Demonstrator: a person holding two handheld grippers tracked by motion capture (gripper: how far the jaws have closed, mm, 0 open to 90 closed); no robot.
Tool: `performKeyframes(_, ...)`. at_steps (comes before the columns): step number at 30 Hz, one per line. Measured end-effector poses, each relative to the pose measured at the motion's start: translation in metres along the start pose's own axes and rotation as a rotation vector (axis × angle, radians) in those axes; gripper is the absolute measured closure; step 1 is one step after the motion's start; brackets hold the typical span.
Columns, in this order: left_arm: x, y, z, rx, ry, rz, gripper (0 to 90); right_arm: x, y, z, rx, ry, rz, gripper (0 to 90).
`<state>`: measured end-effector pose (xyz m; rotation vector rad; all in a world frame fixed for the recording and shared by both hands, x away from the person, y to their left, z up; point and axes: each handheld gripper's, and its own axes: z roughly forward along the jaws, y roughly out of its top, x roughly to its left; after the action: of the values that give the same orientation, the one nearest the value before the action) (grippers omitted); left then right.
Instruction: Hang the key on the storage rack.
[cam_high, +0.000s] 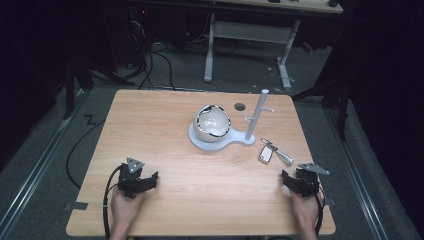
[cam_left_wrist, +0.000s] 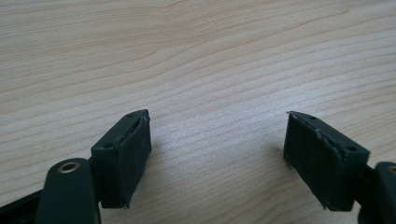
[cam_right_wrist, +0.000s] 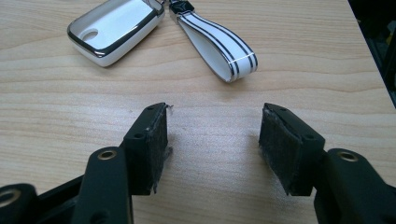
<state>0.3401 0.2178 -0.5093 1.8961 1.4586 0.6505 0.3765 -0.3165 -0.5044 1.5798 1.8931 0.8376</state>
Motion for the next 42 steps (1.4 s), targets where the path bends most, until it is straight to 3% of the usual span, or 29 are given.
performKeyframes(4,0.000,0.000,0.000,0.000,-0.001,0.000,23.4,0.001,0.000,0.000,-0.001,0.005,-0.003,44.6)
performKeyframes(7,0.000,0.000,0.000,0.000,-0.001,0.000,23.4,0.003,0.000,-0.002,-0.002,0.026,0.025,45.0)
performKeyframes(11,0.000,0.000,0.000,0.000,-0.001,0.001,23.3,0.010,0.004,-0.007,-0.036,0.031,0.010,45.3)
performKeyframes(16,0.000,0.000,0.000,0.000,-0.002,0.001,23.1,0.016,0.010,-0.008,-0.037,0.057,0.002,44.8)
performKeyframes(26,0.000,0.000,0.000,0.001,-0.002,0.001,23.1,0.027,0.031,0.004,-0.036,0.088,0.016,44.5)
performKeyframes(37,0.000,0.000,0.000,0.001,-0.002,0.001,23.0,0.038,0.054,0.027,0.001,0.117,0.082,37.7)
performKeyframes(39,0.000,0.000,0.000,0.001,-0.002,0.001,23.0,0.040,0.058,0.032,0.029,0.117,0.092,36.4)
performKeyframes(42,0.000,0.000,0.000,0.001,-0.002,0.001,23.0,0.042,0.063,0.038,0.038,0.106,0.083,35.3)
